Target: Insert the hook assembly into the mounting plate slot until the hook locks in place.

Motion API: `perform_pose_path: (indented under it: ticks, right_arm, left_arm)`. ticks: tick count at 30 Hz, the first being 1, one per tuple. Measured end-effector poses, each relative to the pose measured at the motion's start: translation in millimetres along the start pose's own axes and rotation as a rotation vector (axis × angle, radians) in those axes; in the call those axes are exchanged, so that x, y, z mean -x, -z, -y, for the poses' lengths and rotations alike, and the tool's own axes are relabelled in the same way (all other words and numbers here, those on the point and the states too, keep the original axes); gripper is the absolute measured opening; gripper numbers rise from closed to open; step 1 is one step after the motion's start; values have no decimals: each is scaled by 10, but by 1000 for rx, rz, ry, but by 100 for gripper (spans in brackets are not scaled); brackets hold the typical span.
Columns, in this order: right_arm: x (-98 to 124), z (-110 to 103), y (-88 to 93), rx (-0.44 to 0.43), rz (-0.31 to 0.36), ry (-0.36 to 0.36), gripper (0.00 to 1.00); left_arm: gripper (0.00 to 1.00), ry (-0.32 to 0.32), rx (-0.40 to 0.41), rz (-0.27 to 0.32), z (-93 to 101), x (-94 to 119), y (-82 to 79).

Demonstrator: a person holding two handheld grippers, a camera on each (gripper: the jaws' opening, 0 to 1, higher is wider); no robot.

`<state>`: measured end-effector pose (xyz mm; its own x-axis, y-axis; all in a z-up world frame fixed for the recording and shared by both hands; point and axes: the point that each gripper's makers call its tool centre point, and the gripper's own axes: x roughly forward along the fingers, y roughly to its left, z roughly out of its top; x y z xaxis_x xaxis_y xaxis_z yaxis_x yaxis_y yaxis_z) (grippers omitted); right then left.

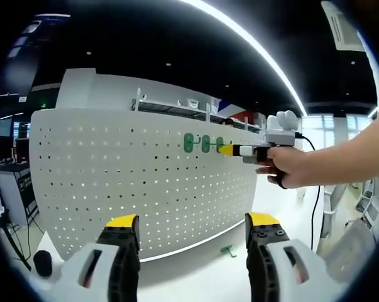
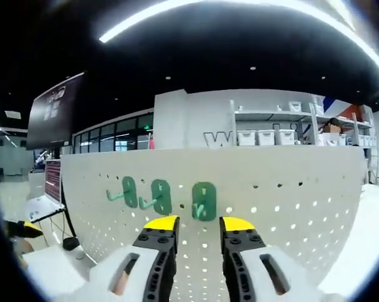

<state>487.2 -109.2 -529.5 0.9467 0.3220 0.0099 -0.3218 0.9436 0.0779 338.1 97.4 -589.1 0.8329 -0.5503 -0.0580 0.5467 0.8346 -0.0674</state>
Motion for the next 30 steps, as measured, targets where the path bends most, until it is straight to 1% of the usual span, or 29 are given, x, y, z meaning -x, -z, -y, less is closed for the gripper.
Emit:
perform_pose_path:
  ticks: [1, 2, 3, 4, 5, 7, 9, 13, 15, 16, 18, 20, 21, 24, 30]
  right_arm:
    - [20, 30, 33, -19, -14, 8, 37]
    - [50, 51, 6, 16, 0, 10, 37]
    - [62, 8, -2, 59, 3, -19, 38]
    - [68, -4, 15, 48, -6, -17, 38]
    - [72, -15, 10, 54, -1, -25, 38]
    - [75, -21, -11, 36, 12, -31, 37]
    - [76, -33, -6, 47, 4, -34, 35]
    - [93, -32, 8, 58, -4, -38, 35]
    - [120, -45, 29, 62, -4, -56, 36]
    - [132, -79, 35, 64, -4, -78, 36]
    - [184, -84, 50, 95, -1, -90, 36]
    - [233, -100, 77, 90, -2, -106, 36]
    - [264, -135, 97, 99, -3, -124, 37]
    - [332, -186, 143, 107, -8, -146, 37]
    - [486, -241, 230, 114, -8, -166, 38]
  left_arm:
    - [70, -1, 2, 0, 1, 0, 5]
    - [70, -1, 2, 0, 4, 0, 10]
    - [70, 0, 2, -1, 9, -1, 19]
    - [70, 1, 4, -2, 13, -1, 24]
    - [70, 4, 7, -1, 24, -1, 29]
    - [70, 8, 1, -6, 44, -5, 33]
    - [70, 14, 1, -1, 55, -11, 15]
    - [70, 13, -3, 5, 57, -17, -7]
    - [70, 13, -6, 6, 56, -18, -14]
    - [70, 14, -8, 6, 57, -17, -17]
    - [70, 13, -8, 7, 53, -14, -15]
    - [70, 13, -6, 4, 49, -14, -1]
    - [70, 13, -3, 2, 50, -17, 9]
    - [70, 18, 1, 1, 65, -17, 8]
    - [70, 27, -12, 1, 92, -24, 3]
